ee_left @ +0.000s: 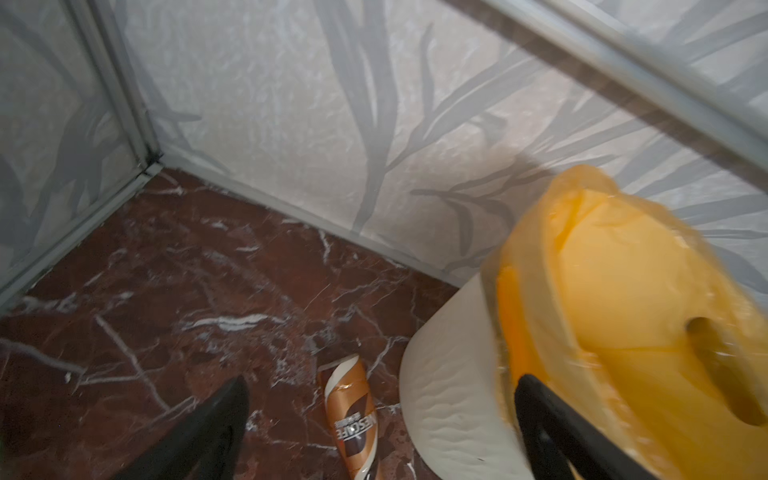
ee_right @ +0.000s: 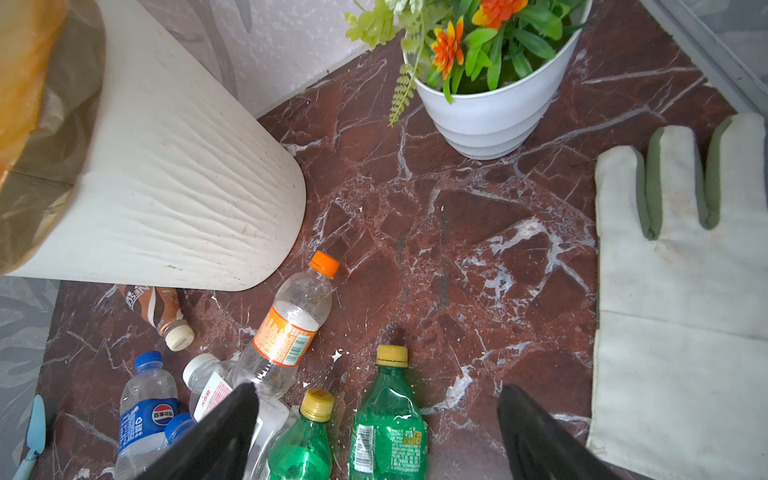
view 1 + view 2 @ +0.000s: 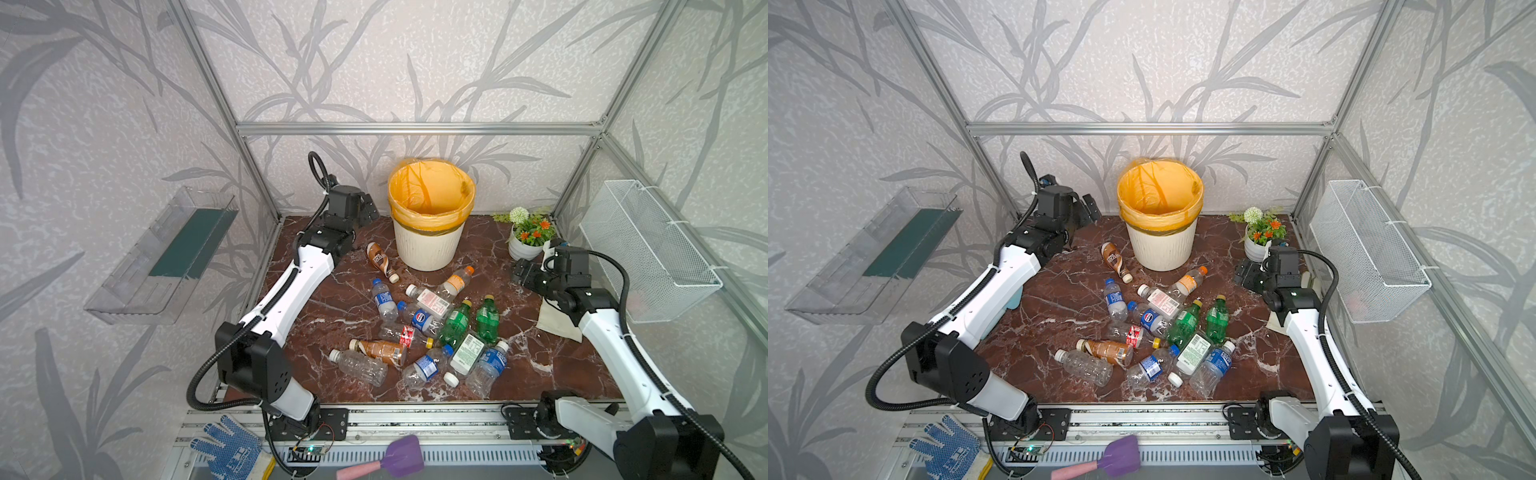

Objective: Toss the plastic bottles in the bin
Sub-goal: 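Lower the left gripper onto the brown coffee bottle beside the bin and grasp it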

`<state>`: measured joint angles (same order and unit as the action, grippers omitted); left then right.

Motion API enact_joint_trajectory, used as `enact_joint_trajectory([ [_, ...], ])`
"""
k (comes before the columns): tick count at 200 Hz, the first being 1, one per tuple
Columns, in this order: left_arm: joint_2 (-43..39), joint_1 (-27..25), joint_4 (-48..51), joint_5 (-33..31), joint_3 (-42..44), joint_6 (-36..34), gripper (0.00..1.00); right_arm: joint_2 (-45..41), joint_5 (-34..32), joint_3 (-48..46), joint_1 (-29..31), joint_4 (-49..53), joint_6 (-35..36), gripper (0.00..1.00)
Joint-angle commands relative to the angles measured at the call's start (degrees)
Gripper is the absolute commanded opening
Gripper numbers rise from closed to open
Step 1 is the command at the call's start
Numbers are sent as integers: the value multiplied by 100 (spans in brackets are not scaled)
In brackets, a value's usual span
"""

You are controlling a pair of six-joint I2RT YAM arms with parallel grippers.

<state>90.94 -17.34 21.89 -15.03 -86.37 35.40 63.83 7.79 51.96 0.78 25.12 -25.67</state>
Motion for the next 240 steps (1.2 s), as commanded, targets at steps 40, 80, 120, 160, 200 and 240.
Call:
enact_joint_trajectory([
  [40, 1157, 208, 474, 1105, -116, 1176, 97, 474, 126, -64, -20, -190, 71, 92],
  [80, 1833, 249, 442, 1635, -120, 1817, 89, 866, 236, -86, -49, -441, -16, 92],
  [120, 2411, 252, 512, 1860, -344, 2214, 86, 1372, 408, 5, -103, -662, -26, 92],
  [160, 2739, 249, 644, 1909, -636, 2309, 85, 1800, 758, 36, -139, -653, -81, 92],
  [200, 3241, 288, 900, 2213, -1246, 2026, 82, 1918, 825, 150, -139, -346, -218, 92],
  [240, 3331, 500, 800, 2549, -1128, 1941, 75, 1389, 467, -17, -139, -92, -605, 92],
])
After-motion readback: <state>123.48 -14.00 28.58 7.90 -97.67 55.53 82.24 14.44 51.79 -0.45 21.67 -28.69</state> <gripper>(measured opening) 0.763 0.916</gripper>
